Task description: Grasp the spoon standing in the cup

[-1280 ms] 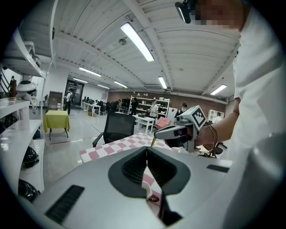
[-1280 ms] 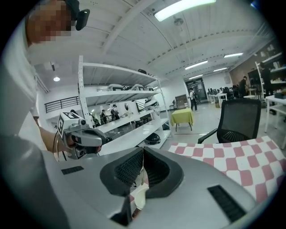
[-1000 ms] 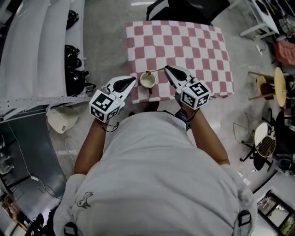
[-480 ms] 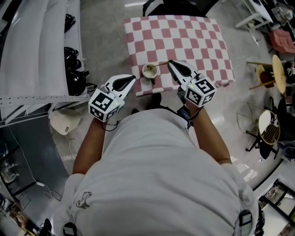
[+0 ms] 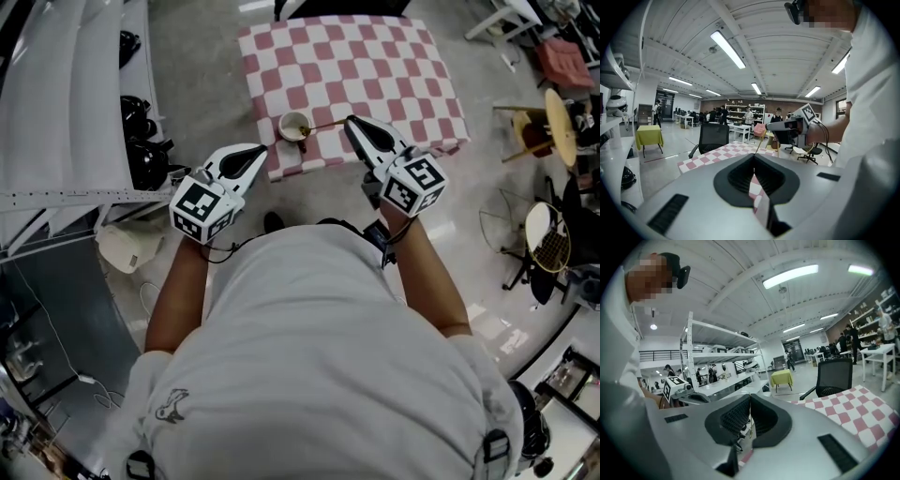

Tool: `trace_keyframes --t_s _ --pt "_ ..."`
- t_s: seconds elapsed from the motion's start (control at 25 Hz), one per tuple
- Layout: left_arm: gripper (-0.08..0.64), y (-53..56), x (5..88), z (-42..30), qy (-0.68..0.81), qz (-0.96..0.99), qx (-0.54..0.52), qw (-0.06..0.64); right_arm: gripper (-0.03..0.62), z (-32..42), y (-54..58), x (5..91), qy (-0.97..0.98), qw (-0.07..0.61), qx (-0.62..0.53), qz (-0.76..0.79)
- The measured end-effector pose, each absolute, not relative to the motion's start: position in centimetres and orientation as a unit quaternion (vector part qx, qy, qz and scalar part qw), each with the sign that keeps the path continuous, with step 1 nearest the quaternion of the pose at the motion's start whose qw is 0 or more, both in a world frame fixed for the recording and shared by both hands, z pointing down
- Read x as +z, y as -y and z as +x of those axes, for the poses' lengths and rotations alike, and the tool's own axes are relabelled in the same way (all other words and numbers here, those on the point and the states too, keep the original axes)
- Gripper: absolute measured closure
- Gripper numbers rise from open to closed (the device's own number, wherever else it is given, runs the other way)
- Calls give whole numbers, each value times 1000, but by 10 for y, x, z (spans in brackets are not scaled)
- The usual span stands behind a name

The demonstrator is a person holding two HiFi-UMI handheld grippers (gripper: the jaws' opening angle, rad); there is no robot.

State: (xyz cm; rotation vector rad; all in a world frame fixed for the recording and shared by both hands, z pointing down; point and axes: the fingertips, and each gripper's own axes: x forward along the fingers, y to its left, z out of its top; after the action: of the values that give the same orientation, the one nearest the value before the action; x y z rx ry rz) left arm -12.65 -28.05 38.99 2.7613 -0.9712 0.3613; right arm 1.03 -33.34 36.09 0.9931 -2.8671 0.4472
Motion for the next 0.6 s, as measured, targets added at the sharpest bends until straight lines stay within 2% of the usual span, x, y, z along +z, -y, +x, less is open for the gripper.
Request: trace_keyframes --t_s 0.6 --pt "548 222 361 -53 393 910 77 104 558 81 277 349 953 30 135 270"
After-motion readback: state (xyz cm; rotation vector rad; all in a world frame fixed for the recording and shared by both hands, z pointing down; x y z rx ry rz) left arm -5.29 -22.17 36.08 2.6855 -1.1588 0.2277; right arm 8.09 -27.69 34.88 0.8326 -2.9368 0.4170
